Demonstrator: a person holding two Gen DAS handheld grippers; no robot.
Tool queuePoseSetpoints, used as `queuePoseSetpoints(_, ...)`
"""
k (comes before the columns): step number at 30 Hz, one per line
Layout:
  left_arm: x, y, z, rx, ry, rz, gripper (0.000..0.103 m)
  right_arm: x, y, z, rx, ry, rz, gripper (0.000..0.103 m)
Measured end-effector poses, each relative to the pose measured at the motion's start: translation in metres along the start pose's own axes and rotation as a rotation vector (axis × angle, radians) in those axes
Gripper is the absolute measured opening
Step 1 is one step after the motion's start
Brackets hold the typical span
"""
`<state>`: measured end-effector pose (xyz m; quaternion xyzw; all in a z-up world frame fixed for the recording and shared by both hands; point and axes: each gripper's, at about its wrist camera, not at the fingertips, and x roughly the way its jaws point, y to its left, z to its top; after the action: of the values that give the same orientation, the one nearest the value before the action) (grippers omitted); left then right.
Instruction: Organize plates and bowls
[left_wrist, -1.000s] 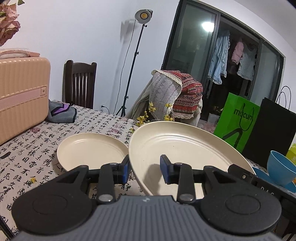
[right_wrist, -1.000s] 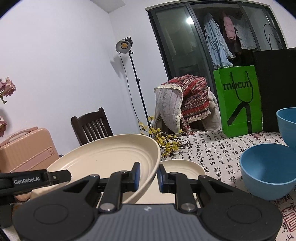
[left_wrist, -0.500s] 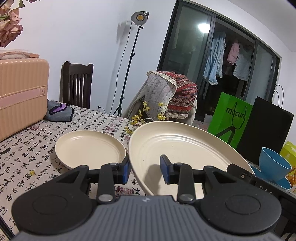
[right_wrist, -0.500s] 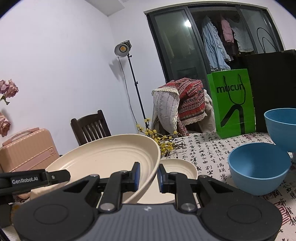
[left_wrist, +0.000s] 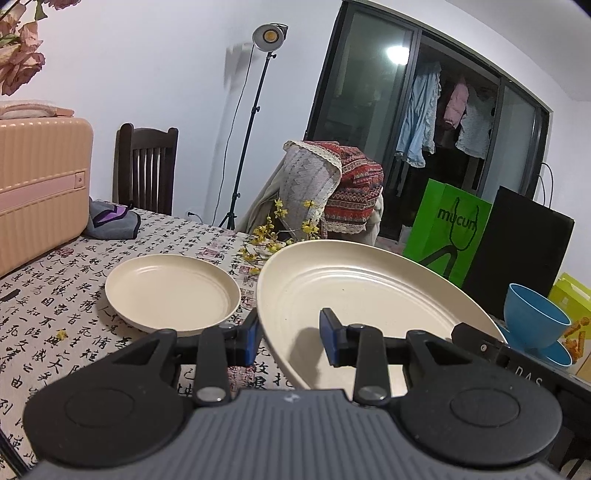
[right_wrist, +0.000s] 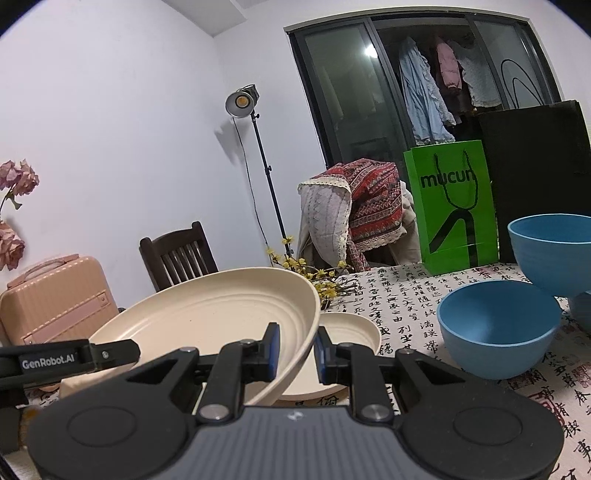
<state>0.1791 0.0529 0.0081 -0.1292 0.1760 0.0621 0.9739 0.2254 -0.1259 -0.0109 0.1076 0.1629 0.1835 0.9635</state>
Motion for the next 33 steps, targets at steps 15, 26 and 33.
queuePoseSetpoints(15,-0.014,-0.013,-0.011,0.012,0.001,-0.037,0.033,-0.029,-0.008,-0.007,-0.002,-0.019,-0.027,0.019)
queuePoseSetpoints(26,-0.023,-0.024,-0.019,0.024,0.003,-0.068,0.033,-0.047,-0.015,-0.01,-0.001,-0.032,-0.054,0.019)
queuePoseSetpoints(33,-0.028,-0.028,-0.024,0.027,0.003,-0.085,0.033,-0.056,-0.018,-0.013,0.004,-0.041,-0.068,0.019)
